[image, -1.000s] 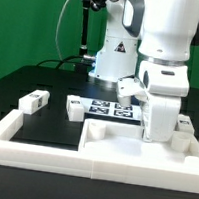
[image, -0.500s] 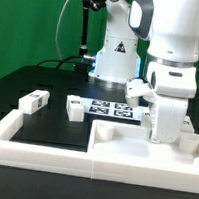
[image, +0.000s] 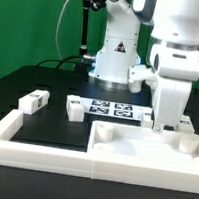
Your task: Assemble desk
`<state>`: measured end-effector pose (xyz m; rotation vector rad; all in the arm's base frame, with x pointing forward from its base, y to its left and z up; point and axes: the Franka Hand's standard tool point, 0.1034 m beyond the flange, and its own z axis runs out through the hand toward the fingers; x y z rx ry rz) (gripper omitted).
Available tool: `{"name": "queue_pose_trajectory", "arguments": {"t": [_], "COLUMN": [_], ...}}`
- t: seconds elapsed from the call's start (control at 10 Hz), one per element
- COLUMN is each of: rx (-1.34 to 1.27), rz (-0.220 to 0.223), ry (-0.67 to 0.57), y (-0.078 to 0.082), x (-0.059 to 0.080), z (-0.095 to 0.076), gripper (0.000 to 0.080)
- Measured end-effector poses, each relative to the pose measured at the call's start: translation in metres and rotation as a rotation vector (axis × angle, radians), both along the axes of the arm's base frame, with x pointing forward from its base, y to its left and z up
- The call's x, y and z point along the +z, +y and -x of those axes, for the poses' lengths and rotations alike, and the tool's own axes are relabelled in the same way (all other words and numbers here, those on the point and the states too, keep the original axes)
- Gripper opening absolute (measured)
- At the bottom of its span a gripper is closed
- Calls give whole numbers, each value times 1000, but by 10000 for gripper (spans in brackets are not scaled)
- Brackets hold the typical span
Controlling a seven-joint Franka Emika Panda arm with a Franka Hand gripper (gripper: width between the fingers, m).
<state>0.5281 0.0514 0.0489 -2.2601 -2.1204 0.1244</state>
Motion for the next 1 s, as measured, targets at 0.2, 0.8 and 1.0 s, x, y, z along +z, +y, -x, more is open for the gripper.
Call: {"name": "queue_pose_trajectory", "arguments": {"t": [0.2,0.8,1.0], "rx": [-45,-376,-401], "rz": [10,6,6], "ry": [-20,-93,-93], "y": [-2,28,29], "x": [15,21,21], "z": [-4,5,5], "gripper": [576,648,648]}}
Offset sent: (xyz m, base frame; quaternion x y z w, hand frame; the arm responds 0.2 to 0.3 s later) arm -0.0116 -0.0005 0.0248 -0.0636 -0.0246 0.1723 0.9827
